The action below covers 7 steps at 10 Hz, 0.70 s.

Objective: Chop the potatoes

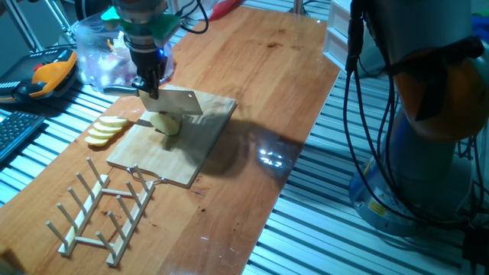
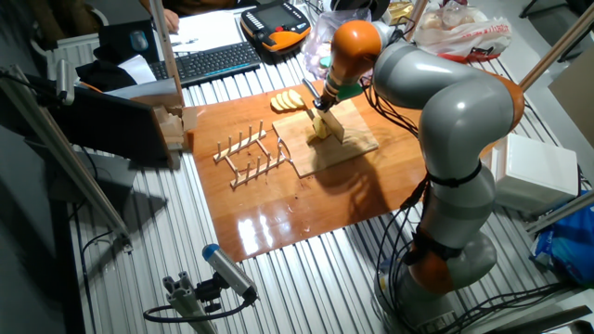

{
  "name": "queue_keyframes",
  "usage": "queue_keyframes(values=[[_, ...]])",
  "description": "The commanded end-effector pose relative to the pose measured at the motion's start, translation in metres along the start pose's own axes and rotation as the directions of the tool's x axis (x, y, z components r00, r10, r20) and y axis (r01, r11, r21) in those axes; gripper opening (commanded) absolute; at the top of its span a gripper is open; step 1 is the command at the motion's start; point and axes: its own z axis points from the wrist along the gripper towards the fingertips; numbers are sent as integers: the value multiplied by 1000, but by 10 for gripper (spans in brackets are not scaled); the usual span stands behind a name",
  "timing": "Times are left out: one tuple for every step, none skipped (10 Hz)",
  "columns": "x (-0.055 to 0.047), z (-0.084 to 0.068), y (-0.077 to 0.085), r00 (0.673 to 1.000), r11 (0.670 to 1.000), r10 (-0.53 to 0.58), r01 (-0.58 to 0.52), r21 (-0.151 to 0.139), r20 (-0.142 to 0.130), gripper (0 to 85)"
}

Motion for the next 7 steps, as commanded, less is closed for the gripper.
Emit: queue_keyframes(values=[[1, 1, 0, 1000, 1000, -1, 1, 2, 0, 0], [0, 2, 0, 1000, 1000, -3, 3, 3, 2, 0], [0, 3, 1, 1000, 1000, -3, 3, 4, 6, 0], [0, 4, 2, 1000, 1000, -2, 2, 7, 10, 0], [0, 5, 3, 1000, 1000, -2, 2, 11, 14, 0], [1, 6, 5, 1000, 1000, -3, 3, 14, 18, 0], [1, 7, 6, 1000, 1000, -6, 5, 22, 25, 0]])
